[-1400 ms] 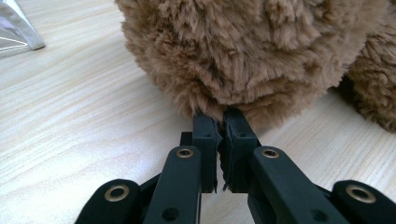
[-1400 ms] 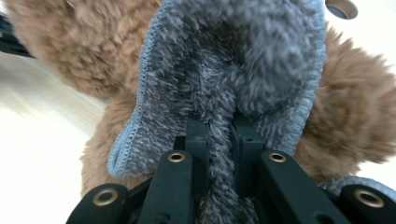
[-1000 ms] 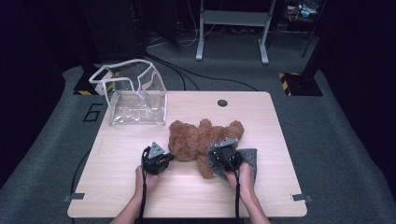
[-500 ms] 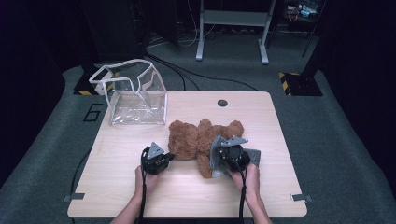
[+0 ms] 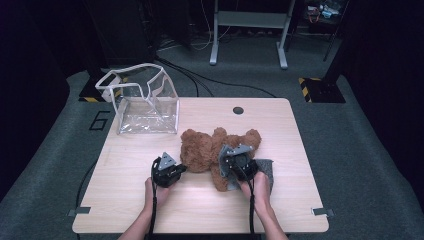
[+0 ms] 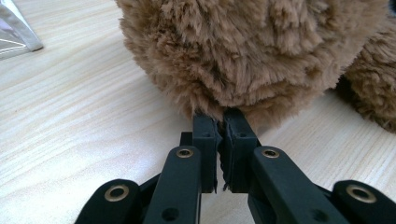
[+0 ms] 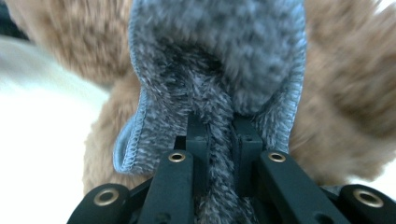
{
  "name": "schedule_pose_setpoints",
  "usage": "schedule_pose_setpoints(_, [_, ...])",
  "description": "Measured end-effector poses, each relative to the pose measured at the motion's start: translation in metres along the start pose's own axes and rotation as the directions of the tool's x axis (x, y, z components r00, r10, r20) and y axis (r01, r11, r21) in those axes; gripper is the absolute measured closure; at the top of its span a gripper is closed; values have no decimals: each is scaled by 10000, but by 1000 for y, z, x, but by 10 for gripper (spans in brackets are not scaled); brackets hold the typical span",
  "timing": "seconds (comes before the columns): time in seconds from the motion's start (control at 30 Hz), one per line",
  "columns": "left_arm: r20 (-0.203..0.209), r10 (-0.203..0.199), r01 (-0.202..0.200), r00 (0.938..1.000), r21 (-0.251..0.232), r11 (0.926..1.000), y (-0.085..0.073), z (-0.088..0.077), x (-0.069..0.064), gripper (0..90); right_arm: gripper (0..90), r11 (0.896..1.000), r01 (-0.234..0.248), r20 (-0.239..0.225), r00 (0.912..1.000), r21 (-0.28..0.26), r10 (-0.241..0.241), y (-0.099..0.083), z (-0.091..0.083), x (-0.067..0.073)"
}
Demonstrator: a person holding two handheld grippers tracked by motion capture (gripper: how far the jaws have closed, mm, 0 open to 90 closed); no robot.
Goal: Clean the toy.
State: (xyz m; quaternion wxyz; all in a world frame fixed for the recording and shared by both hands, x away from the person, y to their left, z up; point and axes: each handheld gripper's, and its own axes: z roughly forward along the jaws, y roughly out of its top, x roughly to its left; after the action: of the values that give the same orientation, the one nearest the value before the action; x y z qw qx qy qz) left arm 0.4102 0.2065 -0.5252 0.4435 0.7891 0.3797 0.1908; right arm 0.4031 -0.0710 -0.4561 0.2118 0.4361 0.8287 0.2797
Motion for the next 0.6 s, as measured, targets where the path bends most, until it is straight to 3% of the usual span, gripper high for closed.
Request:
schedule_pose_setpoints(0.2, [96,31,-32,9999,131,9999,0,1,-1,851,809,9983,-31,91,10000,587,26,-17,17,-4])
schedule_pose_setpoints(0.37, [111,6,-8,9999,117,9999,0,1,-2,852,806,9932,-365,128,9993,1106,352,-32,25,-11])
schedule_pose_setpoints(0.47, [92,37,-38,10000,104,9999,0,0,-1,854,806,9944,-661,-177,9975,821,678,-32,12,-13])
schedule_pose_setpoints(0.6, [-72,127,-126,9999,148,9998,1,2,-2,862,805,9970,-747,-257,9969,-207,741,-16,-16,-16])
